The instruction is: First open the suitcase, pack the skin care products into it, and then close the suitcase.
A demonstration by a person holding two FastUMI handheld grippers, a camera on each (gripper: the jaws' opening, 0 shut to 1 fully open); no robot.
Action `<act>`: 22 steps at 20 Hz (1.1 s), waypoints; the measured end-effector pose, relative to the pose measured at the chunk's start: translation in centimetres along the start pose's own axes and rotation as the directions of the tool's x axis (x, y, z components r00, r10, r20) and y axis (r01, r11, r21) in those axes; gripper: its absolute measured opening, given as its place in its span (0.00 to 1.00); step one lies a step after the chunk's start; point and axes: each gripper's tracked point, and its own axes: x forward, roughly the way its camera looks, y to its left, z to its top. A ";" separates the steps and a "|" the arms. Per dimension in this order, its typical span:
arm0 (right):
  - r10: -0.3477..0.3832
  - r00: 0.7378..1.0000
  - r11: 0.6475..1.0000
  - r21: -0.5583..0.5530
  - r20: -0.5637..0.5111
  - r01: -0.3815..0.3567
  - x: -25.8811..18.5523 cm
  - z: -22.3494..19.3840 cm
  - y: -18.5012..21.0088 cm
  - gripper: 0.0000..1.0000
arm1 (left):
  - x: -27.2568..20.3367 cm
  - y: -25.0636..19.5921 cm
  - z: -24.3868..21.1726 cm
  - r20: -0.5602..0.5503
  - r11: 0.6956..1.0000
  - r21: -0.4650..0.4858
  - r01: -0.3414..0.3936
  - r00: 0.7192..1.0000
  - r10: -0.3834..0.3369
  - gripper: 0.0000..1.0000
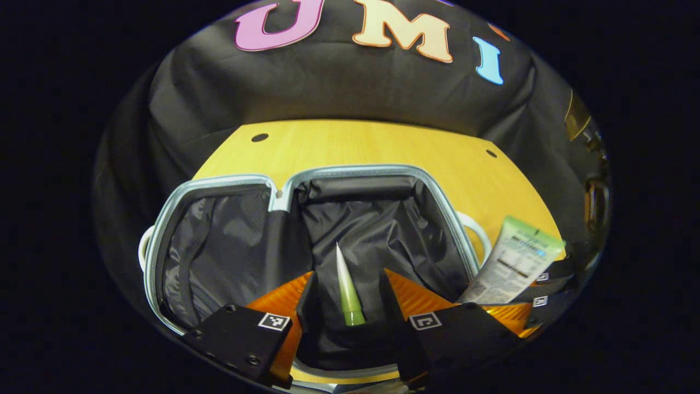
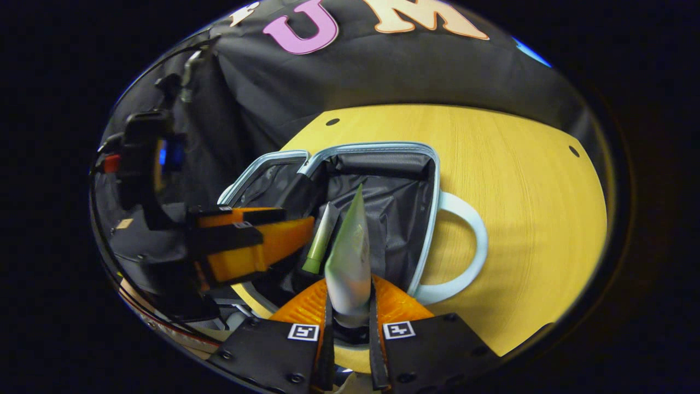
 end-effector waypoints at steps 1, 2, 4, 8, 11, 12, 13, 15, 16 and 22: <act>-0.026 0.999 1.000 0.003 -0.028 0.026 0.6 -0.6 -0.3 0.28 | -0.5 0.8 0.7 0.017 1.000 -0.002 -0.004 1.000 0.004 0.64; -0.053 0.997 0.999 -0.001 -0.055 0.054 1.0 -1.3 -0.6 0.28 | -0.9 1.6 1.2 0.030 1.000 -0.010 -0.006 1.000 0.006 0.65; -0.080 0.994 0.997 0.004 -0.069 0.081 1.2 -1.5 -0.5 0.29 | -1.7 3.7 1.9 0.050 0.999 -0.037 -0.021 0.999 0.023 0.65; -0.092 0.995 0.995 0.038 -0.045 0.094 1.4 -0.5 -0.1 0.31 | -2.6 8.9 2.0 0.070 0.992 -0.092 -0.088 0.993 0.095 0.66; -0.054 0.996 0.994 0.095 0.069 0.048 0.9 2.7 1.2 0.48 | -3.5 13.5 2.3 0.087 0.976 -0.146 -0.163 0.980 0.177 0.67; -0.039 0.990 0.995 0.098 0.133 0.026 0.3 4.4 1.7 0.66 | -4.0 15.1 2.5 0.096 0.968 -0.169 -0.185 0.975 0.203 0.68; -0.035 0.982 0.995 0.094 0.186 0.018 0.1 5.9 2.1 0.83 | -4.4 16.7 2.7 0.099 0.957 -0.200 -0.208 0.968 0.231 0.70; -0.044 0.965 0.996 0.086 0.258 0.023 -1.1 7.4 1.9 0.99 | -5.0 20.2 2.4 0.086 0.933 -0.257 -0.252 0.956 0.282 0.80; -0.044 0.958 0.996 0.087 0.282 0.020 -1.6 7.9 2.0 0.98 | -5.2 22.3 2.1 0.080 0.920 -0.275 -0.280 0.947 0.311 0.81; -0.080 0.945 0.991 0.125 0.317 0.041 -3.3 8.4 0.6 0.98 | -6.9 31.7 0.7 0.020 0.848 -0.332 -0.414 0.895 0.445 0.88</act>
